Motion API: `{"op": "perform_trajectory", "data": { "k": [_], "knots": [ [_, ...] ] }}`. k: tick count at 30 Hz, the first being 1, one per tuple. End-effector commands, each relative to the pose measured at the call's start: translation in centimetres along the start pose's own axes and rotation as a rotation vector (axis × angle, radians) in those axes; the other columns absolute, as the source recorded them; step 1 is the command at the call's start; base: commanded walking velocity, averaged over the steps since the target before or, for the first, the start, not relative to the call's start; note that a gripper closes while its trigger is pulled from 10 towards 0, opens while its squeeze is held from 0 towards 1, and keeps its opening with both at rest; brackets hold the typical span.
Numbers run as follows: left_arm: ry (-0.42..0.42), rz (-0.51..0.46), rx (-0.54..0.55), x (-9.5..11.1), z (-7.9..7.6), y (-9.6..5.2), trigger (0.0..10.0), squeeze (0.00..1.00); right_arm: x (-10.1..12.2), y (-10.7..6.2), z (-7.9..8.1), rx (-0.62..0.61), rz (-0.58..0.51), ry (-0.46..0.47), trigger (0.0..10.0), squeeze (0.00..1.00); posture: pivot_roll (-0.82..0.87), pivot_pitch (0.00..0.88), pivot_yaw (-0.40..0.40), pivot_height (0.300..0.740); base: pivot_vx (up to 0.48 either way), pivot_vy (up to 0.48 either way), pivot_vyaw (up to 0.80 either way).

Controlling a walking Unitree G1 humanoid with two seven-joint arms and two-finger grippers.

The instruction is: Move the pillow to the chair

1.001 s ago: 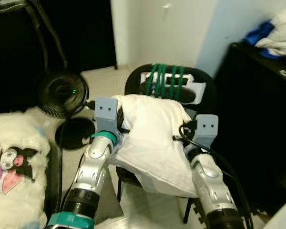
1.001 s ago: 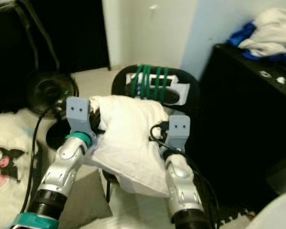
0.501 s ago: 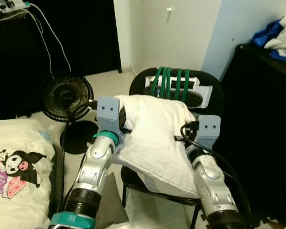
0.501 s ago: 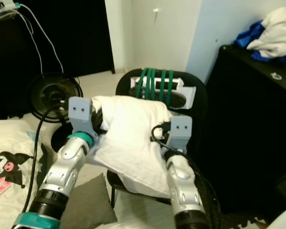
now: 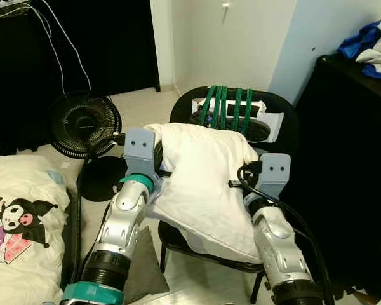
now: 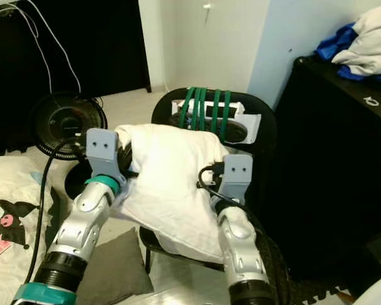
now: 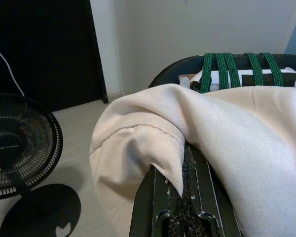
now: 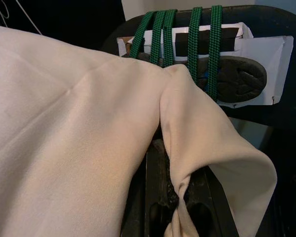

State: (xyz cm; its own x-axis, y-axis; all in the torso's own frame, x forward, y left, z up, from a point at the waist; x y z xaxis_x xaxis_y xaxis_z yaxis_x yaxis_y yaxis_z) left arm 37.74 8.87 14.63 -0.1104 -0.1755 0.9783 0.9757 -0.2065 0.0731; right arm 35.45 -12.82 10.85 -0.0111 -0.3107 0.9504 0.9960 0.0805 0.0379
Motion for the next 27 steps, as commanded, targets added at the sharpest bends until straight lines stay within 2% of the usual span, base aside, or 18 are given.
{"op": "perform_trajectory", "data": {
  "k": [1,13,27],
  "knots": [
    [0.011,0.002,-0.021,-0.1,-0.7,-0.1,10.0,0.00,-0.7,0.1,1.6,0.057,0.029,0.005,10.0,0.00,0.00,0.016,0.101,0.731,0.000,0.000,0.00],
    [-0.006,0.016,-0.050,-0.4,-1.5,-0.1,10.0,0.00,-0.3,-0.3,0.7,0.025,0.016,0.006,10.0,0.00,-0.04,0.031,0.135,0.696,0.000,0.000,0.00],
    [-0.023,0.033,-0.042,-0.9,-1.9,-0.6,10.0,0.00,-0.4,-0.5,0.7,0.037,0.032,-0.004,10.0,0.00,-0.04,0.048,0.102,0.656,0.000,0.000,0.00]
  ]
}}
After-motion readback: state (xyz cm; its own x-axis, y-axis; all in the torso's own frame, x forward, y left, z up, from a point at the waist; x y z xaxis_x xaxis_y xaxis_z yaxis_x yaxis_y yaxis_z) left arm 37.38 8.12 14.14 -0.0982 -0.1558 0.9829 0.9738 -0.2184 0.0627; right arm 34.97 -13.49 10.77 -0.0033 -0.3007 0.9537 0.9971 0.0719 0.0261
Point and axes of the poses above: a point about 5 cm out from each wrist's last joint towards the gripper, its own y axis pointing out of the wrist towards the gripper, its own x axis along the axis of the wrist's last joint, z = x × y, the point moved 4 cm from there along y, pointing out of the wrist towards the gripper, and after that the axes turned 12 degrees about y, right-handed, at the moved point
